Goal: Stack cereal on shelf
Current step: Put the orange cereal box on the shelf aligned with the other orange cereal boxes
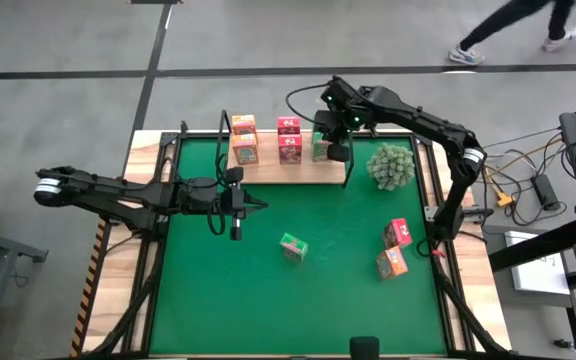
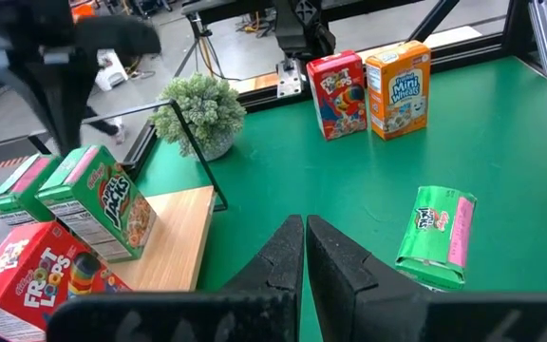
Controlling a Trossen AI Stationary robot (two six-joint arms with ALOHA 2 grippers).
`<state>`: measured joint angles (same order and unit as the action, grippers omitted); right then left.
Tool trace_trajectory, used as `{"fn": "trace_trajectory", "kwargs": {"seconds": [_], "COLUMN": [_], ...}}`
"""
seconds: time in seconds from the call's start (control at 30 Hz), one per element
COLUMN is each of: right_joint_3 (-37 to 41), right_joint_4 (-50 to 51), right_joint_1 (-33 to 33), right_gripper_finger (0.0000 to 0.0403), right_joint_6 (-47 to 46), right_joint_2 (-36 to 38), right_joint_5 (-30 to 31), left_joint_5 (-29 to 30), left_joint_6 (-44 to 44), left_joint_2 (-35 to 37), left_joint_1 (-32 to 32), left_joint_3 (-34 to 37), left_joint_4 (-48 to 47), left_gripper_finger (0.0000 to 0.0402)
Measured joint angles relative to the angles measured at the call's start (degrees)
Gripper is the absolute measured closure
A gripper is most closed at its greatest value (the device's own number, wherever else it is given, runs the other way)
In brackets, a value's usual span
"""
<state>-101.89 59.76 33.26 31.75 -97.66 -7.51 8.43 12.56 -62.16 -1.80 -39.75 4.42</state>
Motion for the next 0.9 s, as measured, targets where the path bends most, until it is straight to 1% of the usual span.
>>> {"fn": "trace_trajectory", "kwargs": {"seconds": [0.17,0.3,0.4,0.53,0.63,0.9], "right_joint_3": [-3.4,-5.5,-5.4,-2.5,0.2,9.1], "right_joint_4": [5.2,8.2,9.0,9.4,9.6,9.5], "right_joint_1": [-4.7,-9.9,-14.4,-21.0,-25.8,-38.7], "right_gripper_finger": [0.0390,0.0390,0.0390,0.0390,0.0390,0.0390], "right_joint_6": [-6.8,-14.5,-20.4,-27.5,-34.5,-54.0], "right_joint_2": [1.8,3.2,4.5,6.6,7.6,8.7], "right_joint_5": [-1.0,-4.3,-6.1,-6.8,-6.7,-6.0], "left_joint_5": [0.0,0.0,0.0,0.0,0.0,0.0], "left_joint_6": [0.0,-0.2,-1.4,-2.6,-2.6,-2.6], "left_joint_2": [1.1,3.0,5.4,8.7,10.3,10.4], "left_joint_1": [0.0,0.0,0.0,0.0,0.0,0.0], "left_joint_3": [0.0,0.0,0.0,0.0,0.0,0.0], "left_joint_4": [0.6,0.6,0.6,-1.3,-1.9,-2.4], "left_gripper_finger": [0.0402,0.0402,0.0402,0.0402,0.0402,0.0402]}}
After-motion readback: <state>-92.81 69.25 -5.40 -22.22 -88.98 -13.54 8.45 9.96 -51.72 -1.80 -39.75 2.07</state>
